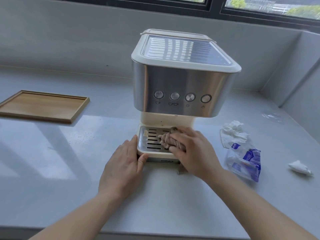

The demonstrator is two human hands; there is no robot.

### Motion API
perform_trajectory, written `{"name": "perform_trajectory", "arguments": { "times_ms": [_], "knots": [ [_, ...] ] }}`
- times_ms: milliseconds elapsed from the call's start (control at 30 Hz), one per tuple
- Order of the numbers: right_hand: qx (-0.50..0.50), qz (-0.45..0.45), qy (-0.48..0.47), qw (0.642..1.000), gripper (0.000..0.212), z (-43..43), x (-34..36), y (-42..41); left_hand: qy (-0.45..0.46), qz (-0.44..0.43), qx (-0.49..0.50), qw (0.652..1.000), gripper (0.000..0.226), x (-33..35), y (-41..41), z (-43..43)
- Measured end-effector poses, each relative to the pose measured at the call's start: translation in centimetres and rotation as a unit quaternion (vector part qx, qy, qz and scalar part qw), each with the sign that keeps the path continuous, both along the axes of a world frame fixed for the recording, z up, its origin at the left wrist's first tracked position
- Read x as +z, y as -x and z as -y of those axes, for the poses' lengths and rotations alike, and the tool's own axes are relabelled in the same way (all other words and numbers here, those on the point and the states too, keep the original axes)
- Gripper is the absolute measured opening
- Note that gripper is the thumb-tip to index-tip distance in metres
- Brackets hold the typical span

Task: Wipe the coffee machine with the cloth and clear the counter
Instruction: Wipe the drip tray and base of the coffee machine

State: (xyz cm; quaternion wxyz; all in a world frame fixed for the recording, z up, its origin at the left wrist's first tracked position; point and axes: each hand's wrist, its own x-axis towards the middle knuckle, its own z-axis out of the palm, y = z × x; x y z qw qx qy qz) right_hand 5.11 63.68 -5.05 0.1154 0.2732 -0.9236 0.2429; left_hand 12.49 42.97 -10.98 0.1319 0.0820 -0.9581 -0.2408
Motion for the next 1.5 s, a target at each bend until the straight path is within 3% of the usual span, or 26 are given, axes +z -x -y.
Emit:
{"name": "perform_trajectory", "arguments": {
  "times_ms": [67, 167, 300, 433, 567, 700, 767, 1000, 1167, 1300, 1500],
  "knots": [
    [0.023, 0.008, 0.010, 1.000, 0.030, -0.2, -1.1, -1.1, 0.000, 0.000, 0.003, 1.000, 0.069, -0.1, 0.0, 0.0],
    [0.050, -0.011, 0.025, 0.998, 0.018, 0.8, -1.4, -0.5, 0.005, -0.007, 0.004, 1.000, 0.066, -0.1, 0.1, 0.0],
    [-0.015, -0.007, -0.003, 1.000, 0.014, 2.8, -0.6, 1.0, 0.005, -0.012, 0.005, 1.000, 0.069, 0.0, -0.1, 0.0],
    [0.023, -0.033, 0.010, 0.999, 0.011, 2.3, -1.3, -0.2, 0.008, -0.012, 0.003, 1.000, 0.074, 0.0, -0.1, -0.1],
    [-0.004, 0.010, -0.013, 1.000, 0.011, 3.7, -0.4, 0.9, 0.007, -0.005, 0.006, 1.000, 0.071, 0.1, -0.2, -0.1],
    [0.083, 0.058, 0.000, 0.995, 0.009, 3.0, -0.2, 1.1, -0.012, -0.002, 0.003, 1.000, 0.068, 0.1, -0.2, 0.1],
    [0.090, 0.088, 0.030, 0.992, 0.019, 1.3, -0.1, 1.5, -0.007, 0.003, 0.003, 1.000, 0.069, -0.2, -0.1, 0.1],
    [0.158, 0.076, -0.008, 0.985, 0.009, 4.9, 0.4, 1.6, -0.009, 0.013, 0.010, 1.000, 0.076, -0.1, -0.2, 0.0],
    [0.130, 0.091, 0.017, 0.987, 0.026, 1.5, -0.1, 1.8, 0.000, 0.016, 0.005, 1.000, 0.073, -0.6, 0.0, 0.1],
    [0.135, 0.085, 0.018, 0.987, 0.008, 5.5, 0.5, 2.0, -0.014, 0.018, 0.004, 1.000, 0.067, -0.2, -0.1, 0.0],
    [0.200, 0.077, 0.021, 0.977, 0.014, 5.3, 0.9, 2.1, -0.026, 0.025, 0.005, 0.999, 0.067, -0.1, -0.1, 0.2]
  ]
}}
